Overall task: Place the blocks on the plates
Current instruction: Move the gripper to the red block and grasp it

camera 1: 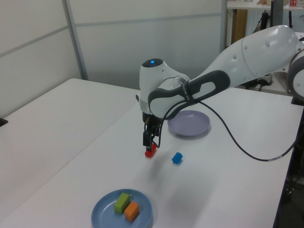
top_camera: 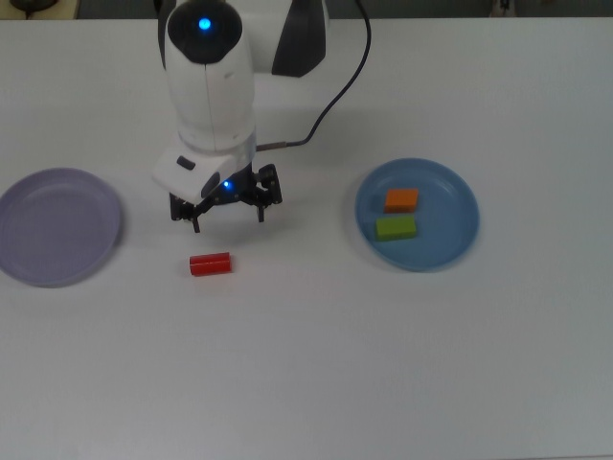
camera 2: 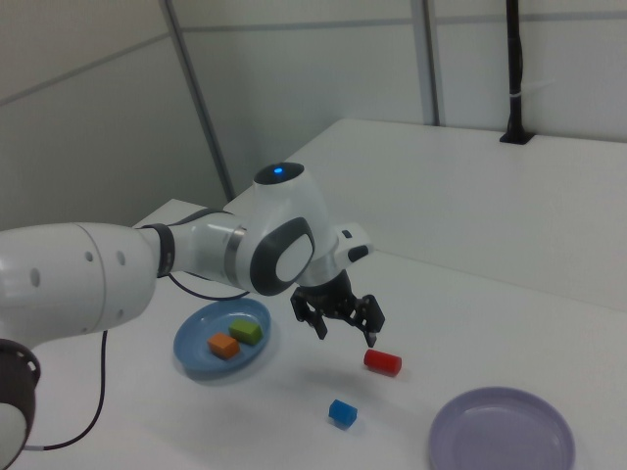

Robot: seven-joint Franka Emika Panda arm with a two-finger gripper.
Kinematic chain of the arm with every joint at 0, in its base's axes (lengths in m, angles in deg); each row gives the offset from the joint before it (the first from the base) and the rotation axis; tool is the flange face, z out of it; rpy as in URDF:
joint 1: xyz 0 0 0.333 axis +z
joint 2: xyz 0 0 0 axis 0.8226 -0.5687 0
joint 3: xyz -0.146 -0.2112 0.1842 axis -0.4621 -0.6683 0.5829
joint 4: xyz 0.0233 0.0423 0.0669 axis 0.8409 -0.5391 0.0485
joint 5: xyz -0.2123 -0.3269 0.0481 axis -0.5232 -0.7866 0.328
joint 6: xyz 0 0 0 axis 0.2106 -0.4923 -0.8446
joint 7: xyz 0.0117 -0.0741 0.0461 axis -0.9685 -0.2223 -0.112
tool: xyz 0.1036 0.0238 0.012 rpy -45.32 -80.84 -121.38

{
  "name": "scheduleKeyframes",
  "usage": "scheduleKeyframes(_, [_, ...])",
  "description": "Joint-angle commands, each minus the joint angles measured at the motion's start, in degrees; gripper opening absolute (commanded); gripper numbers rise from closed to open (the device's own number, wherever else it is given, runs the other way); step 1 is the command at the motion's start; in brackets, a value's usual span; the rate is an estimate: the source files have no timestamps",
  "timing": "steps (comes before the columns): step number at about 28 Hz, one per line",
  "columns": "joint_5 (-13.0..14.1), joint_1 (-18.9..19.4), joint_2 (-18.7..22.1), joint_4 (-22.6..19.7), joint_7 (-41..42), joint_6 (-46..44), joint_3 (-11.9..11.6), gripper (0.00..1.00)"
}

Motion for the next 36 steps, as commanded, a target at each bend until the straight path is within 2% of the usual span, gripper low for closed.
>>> scheduleKeyframes(1, [0.23,0.27,-4.87,3.15,1.48,-1.16,0.08,1.00])
scheduleKeyframes(6, [0.14,0.09,-8.04,5.96,1.39,-0.90,-1.85,1.00])
scheduleKeyframes(10, [0.31,-0.25,-8.40,6.75,1.66,-0.90,-2.56,1.00])
scheduleKeyframes(31, [0.14,-0.52,-10.68,7.36,-0.27,2.70,-2.65,1.00])
scheduleKeyframes(33, [0.14,-0.52,-10.68,7.54,-0.54,2.80,-2.65,0.94])
scheduleKeyframes(36, [0.23,-0.52,-10.77,7.54,-0.63,2.88,-2.65,0.77])
